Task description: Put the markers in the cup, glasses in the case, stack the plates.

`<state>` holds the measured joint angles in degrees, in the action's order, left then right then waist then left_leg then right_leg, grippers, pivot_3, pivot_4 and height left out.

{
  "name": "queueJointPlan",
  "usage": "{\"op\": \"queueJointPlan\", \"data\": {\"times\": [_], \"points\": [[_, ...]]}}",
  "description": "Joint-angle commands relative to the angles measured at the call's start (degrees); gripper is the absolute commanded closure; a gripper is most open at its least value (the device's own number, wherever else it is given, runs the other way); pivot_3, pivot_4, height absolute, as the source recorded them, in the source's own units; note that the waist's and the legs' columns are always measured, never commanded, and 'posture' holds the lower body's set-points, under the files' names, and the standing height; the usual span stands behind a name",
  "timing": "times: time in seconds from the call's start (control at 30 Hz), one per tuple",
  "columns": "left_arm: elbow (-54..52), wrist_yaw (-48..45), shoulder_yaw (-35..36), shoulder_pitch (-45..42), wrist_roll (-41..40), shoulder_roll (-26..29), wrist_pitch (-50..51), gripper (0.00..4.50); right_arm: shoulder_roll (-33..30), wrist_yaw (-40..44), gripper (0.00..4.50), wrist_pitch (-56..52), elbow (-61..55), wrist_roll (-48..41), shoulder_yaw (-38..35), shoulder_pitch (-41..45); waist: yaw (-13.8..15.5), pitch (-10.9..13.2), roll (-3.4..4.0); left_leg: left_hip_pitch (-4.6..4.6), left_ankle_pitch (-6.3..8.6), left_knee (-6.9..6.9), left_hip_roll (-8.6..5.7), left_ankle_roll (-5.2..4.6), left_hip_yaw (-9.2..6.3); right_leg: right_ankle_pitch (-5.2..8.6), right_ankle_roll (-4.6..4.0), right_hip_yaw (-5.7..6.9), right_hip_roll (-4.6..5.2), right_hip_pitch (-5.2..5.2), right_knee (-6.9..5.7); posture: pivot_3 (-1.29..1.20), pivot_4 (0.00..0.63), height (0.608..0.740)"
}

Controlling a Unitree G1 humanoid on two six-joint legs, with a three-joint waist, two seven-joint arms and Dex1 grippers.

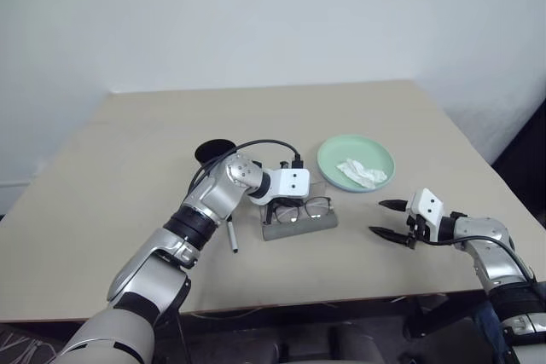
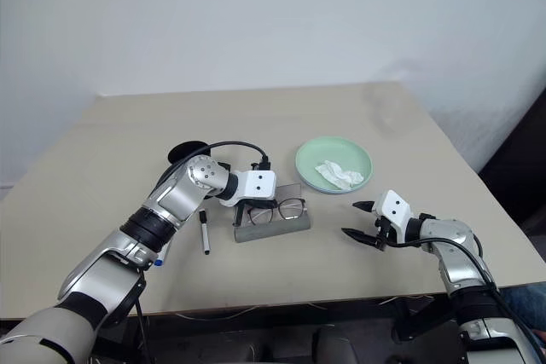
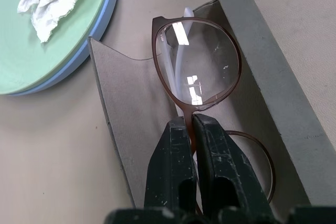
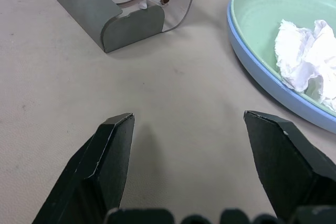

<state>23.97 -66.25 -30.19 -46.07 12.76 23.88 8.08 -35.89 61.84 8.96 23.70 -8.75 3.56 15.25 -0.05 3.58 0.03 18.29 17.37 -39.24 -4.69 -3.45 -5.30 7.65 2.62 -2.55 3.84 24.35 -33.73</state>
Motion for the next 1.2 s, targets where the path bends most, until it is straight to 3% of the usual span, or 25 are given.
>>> {"op": "queueJointPlan", "data": {"times": [0.03,0.4,0.7,0.83,0.97,1.2], "points": [[-0.8,-0.9,0.2,-0.2,0.3,0.4,-0.5,4.49,-0.2,-0.1,0.88,1.0,-1.0,-0.1,-0.7,1.7,0.0,0.0,0.0,0.0,0.0,0.0,0.0,0.0,0.0,0.0,0.0,0.0,0.0,0.0,0.0,0.0,0.0,0.74],[-2.9,-3.3,-0.7,1.1,1.7,2.6,-1.4,4.49,-0.3,-0.2,0.88,0.9,-1.1,0.1,-0.6,2.0,0.0,0.0,-0.01,-0.02,0.0,-0.02,0.01,0.0,0.02,0.0,0.0,-0.02,0.0,0.0,-0.01,0.0,0.0,0.74],[-4.4,-4.6,0.6,1.8,-1.0,1.2,1.4,4.49,-0.1,-0.4,0.88,0.8,-1.1,0.5,-0.5,2.4,0.0,0.0,0.0,-0.02,0.0,-0.02,0.02,0.0,0.02,-0.01,0.0,-0.01,-0.01,0.0,-0.02,0.0,0.0,0.74],[-4.8,-4.6,1.0,1.9,-1.2,1.0,2.2,3.49,0.0,-0.5,0.88,0.8,-1.2,0.7,-0.5,2.4,0.0,0.0,-0.01,-0.02,0.0,-0.02,0.02,-0.01,0.02,-0.01,0.0,-0.01,-0.01,0.01,-0.02,0.0,0.0,0.74],[-4.6,-3.9,1.8,1.2,-1.5,0.4,2.4,2.18,0.0,-0.6,0.88,0.6,-1.3,0.7,-0.5,2.5,0.0,0.0,-0.01,-0.02,0.0,-0.01,0.03,-0.01,0.01,-0.01,0.0,-0.01,-0.02,0.0,-0.02,0.0,0.0,0.74],[-4.3,-2.7,3.5,-0.9,-2.1,-0.4,2.8,2.18,0.1,-0.7,0.88,0.3,-1.8,0.7,-0.4,2.5,0.0,0.0,-0.01,-0.01,0.01,-0.02,0.02,-0.01,0.02,-0.01,0.0,-0.01,-0.01,0.01,-0.01,0.0,0.0,0.74]]}}
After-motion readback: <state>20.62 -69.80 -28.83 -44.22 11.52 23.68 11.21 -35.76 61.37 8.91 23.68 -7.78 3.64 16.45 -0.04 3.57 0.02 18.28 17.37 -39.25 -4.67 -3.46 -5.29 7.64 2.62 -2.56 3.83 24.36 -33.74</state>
